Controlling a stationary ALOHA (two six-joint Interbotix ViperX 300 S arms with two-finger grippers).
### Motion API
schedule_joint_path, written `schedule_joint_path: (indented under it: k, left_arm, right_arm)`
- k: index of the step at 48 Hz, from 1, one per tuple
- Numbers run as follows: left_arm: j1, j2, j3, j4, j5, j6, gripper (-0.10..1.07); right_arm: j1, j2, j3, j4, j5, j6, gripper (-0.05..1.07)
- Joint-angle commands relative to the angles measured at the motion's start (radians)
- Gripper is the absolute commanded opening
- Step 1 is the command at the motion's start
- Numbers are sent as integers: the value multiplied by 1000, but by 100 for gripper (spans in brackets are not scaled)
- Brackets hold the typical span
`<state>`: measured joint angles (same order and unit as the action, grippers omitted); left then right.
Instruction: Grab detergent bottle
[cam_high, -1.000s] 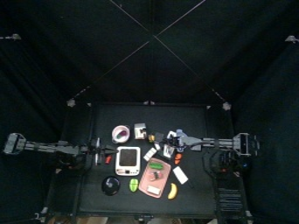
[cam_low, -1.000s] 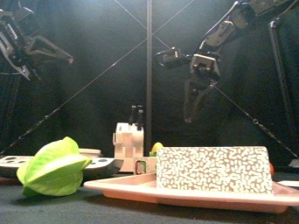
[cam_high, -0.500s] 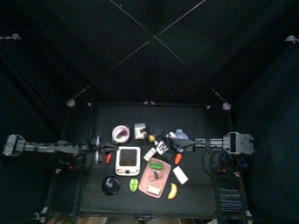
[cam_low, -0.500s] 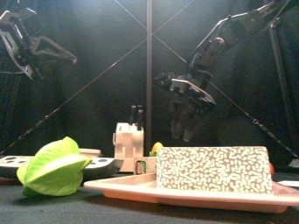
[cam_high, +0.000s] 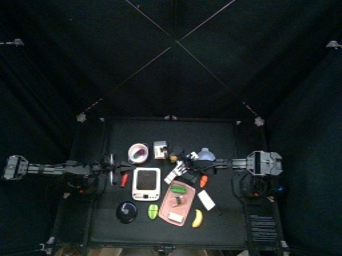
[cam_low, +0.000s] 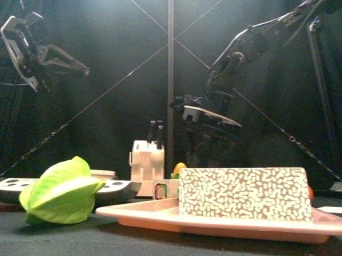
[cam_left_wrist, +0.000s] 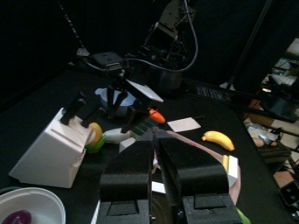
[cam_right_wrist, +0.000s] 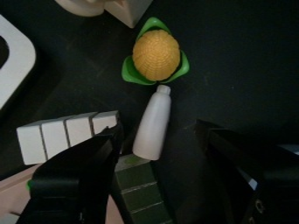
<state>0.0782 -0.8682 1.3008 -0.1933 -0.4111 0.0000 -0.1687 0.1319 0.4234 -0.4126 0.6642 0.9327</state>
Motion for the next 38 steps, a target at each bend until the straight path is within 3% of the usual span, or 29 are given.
schedule_joint_path:
  k: [1,22,38]
  left_arm:
    - [3,2,-20,2,-5,-2,47]
    - [3,2,-6,0,-3,0,47]
    - [3,2,-2,0,-3,-2,47]
  right_arm:
    - [-2,6,-35,-6,20,2,96]
    - [-2,64,-29,-15,34,0,92]
    - [0,49,-23,-15,49,0,62]
